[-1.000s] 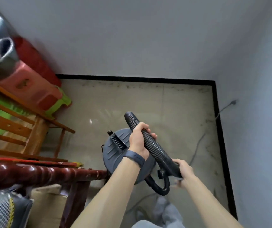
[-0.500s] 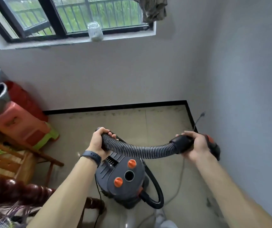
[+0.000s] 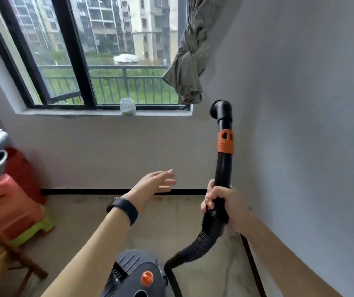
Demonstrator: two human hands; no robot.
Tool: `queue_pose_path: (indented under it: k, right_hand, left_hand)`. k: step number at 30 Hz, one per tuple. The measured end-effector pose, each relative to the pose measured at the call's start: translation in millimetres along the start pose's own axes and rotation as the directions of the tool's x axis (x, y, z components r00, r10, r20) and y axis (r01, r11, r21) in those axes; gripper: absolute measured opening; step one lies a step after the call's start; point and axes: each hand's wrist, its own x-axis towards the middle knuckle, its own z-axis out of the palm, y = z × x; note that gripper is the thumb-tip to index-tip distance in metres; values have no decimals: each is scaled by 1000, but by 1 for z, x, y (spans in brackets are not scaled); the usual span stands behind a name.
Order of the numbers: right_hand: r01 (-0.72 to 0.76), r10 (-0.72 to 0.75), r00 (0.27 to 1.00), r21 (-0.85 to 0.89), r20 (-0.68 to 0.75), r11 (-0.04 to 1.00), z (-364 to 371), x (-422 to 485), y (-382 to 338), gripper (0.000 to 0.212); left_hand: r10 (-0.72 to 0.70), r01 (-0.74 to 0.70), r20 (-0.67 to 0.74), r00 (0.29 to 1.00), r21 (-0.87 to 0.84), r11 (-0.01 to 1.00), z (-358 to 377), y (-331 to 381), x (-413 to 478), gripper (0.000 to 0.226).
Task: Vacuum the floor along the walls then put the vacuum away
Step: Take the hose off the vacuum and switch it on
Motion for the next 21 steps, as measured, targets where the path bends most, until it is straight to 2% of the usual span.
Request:
queue_pose_path:
  k: [2, 4, 7, 9, 11, 14, 18, 19, 21]
  right_hand:
    - [40, -14, 989, -172, 150, 984, 2, 2, -16, 19]
    - [72, 10, 969, -326, 245, 943, 2, 6, -25, 16]
    - [59, 120, 932, -469, 341, 881, 4, 10, -29, 12]
    - [54, 163, 922, -536, 350, 842, 6, 12, -30, 16]
    - [52, 121, 942, -492, 312, 869, 9, 15, -33, 26]
    - [28, 21, 967, -186, 255, 982, 11, 22, -42, 31]
    - [97, -50, 975, -212, 216, 972, 9, 26, -40, 36]
    - [98, -46, 976, -239, 214, 966, 8, 27, -36, 38]
    - [99, -25, 973, -313, 230, 945, 5, 28, -26, 37]
  left_hand:
    - [119, -116, 67, 991, -44, 992, 24, 45, -3, 53]
    - [198, -179, 104, 975, -171, 969, 46, 82, -3, 60]
    - [276, -202, 59, 959, -537, 819, 69, 118, -6, 41]
    - [263, -195, 4, 965, -659, 726, 77, 129, -8, 34]
    - [256, -215, -24, 966, -621, 754, 84, 129, -8, 33]
    - [298, -247, 12, 955, -529, 812, 90, 117, -9, 28]
    - [331, -307, 9, 943, -354, 883, 74, 114, -12, 35]
    - [334, -318, -16, 943, -353, 880, 67, 117, -12, 38]
    - [310, -282, -26, 950, -491, 824, 55, 123, -14, 36]
